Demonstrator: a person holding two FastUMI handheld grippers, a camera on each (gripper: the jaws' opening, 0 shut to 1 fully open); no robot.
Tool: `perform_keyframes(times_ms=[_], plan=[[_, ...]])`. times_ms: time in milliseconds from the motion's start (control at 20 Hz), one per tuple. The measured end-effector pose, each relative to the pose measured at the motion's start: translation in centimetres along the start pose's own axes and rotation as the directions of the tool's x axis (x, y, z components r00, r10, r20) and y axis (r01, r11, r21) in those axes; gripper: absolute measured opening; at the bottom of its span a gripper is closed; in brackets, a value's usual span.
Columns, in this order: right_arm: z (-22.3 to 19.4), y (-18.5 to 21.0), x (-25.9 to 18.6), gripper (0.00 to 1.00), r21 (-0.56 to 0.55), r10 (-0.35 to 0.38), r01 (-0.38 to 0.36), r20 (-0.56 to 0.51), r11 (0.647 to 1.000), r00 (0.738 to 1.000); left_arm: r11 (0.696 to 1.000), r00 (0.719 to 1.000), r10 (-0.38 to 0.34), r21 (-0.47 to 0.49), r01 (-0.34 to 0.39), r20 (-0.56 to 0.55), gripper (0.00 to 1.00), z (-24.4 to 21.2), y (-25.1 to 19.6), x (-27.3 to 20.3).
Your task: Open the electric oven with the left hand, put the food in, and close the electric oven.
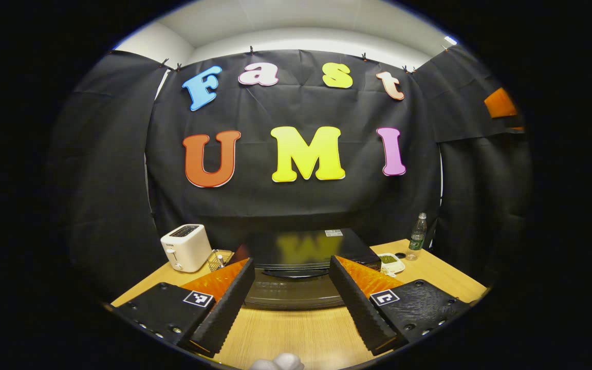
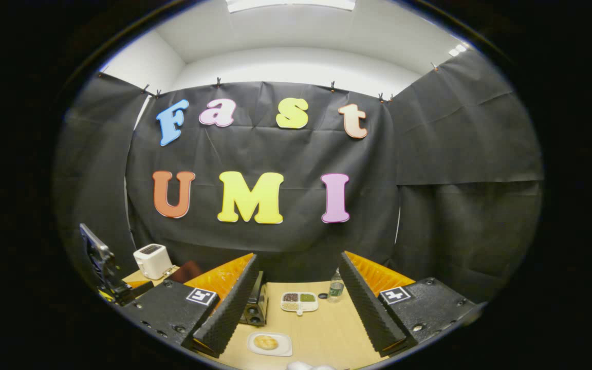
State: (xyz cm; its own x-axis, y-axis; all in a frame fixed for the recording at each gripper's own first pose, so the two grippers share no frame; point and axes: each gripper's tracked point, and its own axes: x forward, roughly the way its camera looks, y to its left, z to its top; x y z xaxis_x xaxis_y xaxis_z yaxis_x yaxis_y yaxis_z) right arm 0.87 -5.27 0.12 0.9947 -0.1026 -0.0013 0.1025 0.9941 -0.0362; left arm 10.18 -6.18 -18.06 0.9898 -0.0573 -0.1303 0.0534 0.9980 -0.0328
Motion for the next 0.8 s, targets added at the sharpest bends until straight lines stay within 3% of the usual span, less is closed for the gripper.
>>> perform_keyframes(times_ms=[450, 800], plan=[[-2.2, -2.2, 1.8, 0.98, -0.009, -0.062, 0.061, -0.070, 0.998, 0.996, 1.000, 0.999, -0.001, 0.027, 0.002, -0.034, 0.95, -4.0, -1.3, 9.6], [-3.6, -2.5, 3.0, 0.99, -0.005, -0.071, 0.071, -0.114, 0.997, 0.991, 0.999, 0.995, 0.023, 0.037, -0.020, -0.097, 0.95, -6.6, -0.3, 13.0]])
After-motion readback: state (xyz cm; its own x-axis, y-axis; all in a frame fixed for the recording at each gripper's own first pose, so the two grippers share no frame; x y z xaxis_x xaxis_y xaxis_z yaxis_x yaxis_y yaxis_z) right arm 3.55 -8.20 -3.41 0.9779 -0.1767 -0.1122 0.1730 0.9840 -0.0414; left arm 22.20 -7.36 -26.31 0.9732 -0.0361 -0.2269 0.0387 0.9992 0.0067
